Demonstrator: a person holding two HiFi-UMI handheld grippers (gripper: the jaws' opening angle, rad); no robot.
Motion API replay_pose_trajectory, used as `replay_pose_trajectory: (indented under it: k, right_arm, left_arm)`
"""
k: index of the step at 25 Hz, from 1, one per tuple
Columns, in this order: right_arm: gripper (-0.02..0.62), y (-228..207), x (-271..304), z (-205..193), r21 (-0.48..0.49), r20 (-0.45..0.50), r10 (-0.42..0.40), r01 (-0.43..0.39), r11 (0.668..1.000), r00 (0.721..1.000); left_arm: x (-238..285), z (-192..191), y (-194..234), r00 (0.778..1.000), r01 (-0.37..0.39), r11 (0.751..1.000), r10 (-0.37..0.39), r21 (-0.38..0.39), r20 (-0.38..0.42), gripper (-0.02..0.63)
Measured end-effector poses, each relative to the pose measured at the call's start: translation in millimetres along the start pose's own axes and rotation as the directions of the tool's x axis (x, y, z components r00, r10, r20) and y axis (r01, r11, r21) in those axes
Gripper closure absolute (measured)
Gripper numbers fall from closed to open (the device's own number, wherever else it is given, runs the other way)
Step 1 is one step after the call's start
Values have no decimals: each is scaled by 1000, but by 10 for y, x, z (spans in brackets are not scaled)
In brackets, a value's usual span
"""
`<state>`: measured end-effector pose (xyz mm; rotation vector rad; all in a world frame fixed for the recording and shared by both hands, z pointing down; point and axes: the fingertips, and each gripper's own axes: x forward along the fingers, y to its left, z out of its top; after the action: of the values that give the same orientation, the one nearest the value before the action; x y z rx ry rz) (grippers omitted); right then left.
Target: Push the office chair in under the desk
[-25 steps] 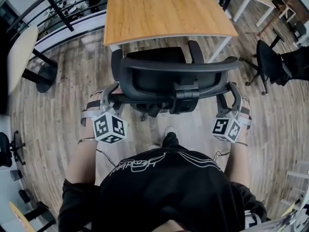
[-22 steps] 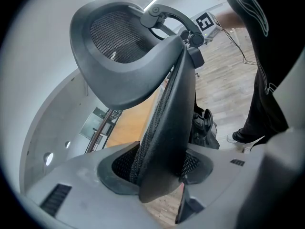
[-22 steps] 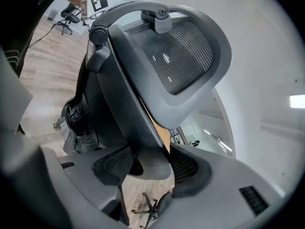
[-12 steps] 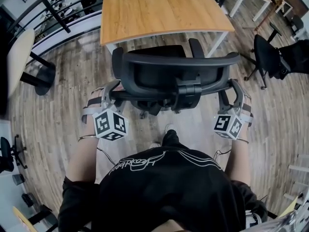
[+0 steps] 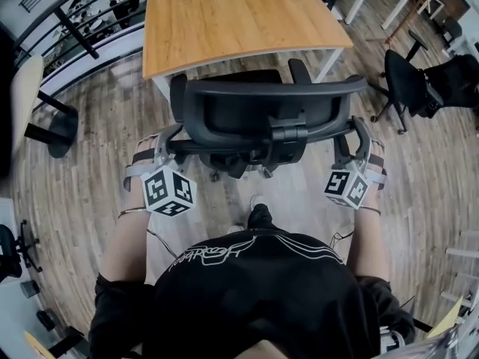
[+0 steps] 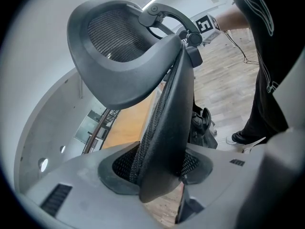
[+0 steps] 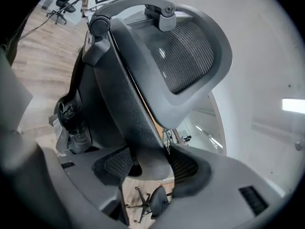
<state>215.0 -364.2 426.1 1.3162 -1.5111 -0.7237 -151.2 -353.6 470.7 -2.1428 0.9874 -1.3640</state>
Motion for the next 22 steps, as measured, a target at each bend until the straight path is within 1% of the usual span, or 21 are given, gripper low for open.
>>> replay_pose_trajectory:
  k: [6, 15, 22]
  right_arm:
    - [331, -77, 202, -37, -2, 12, -5, 5, 1000, 1000]
    - [331, -347, 871, 6, -1, 43, 20, -20, 1000, 999]
    - [331, -277, 981, -31, -12, 80, 28, -27, 1000, 996]
  left_arm:
    - [184, 68, 133, 1000, -20, 1000, 20, -6, -9, 408]
    - [682, 203, 582, 999, -33, 999, 32, -18, -38, 408]
    - [812, 160, 550, 996, -69, 997, 67, -24, -58, 408]
